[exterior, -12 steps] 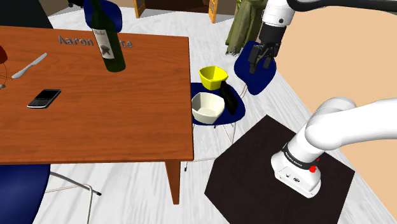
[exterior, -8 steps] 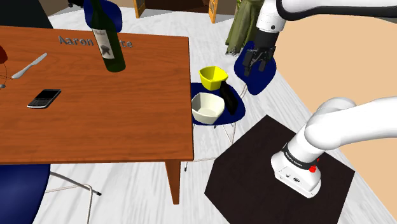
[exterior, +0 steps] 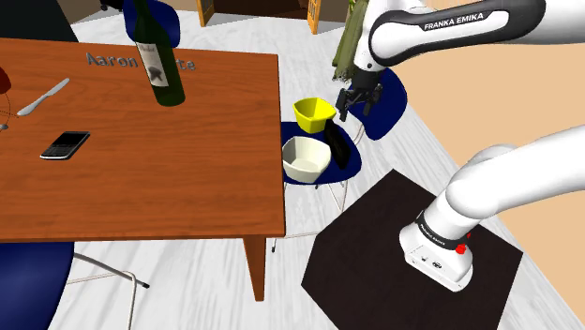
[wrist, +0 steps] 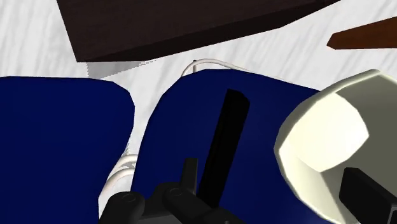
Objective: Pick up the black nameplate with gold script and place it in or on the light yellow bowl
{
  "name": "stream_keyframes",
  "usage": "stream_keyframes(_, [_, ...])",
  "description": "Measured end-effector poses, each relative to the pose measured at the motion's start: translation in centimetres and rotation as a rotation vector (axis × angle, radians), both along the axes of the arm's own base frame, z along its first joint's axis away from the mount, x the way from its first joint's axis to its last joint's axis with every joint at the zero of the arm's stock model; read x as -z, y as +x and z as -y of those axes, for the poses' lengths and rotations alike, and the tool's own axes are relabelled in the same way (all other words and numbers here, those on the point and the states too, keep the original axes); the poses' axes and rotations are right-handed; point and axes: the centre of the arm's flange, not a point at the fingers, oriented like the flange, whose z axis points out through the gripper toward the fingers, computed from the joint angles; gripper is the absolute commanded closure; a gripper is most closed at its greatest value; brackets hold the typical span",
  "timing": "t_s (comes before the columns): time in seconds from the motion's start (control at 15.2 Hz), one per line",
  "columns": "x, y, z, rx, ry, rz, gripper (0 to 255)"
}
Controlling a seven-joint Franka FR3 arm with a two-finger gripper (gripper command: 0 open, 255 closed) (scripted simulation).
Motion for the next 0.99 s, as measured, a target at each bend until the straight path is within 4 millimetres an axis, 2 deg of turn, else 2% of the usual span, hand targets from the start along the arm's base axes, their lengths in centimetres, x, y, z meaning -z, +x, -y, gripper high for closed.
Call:
stream_keyframes(0.26, [3.8,3.0,1.2,0.084,-0.025,0.016,0])
stream_keyframes(0.53, [7.3,5.9,3.3,0.168,-0.050,0.031,0])
stream_keyframes(0.73, [9.7,6.8,3.8,0.200,-0.059,0.037,0])
stream_keyframes(0.99, [12.0,6.9,3.9,0.204,-0.060,0.039,0])
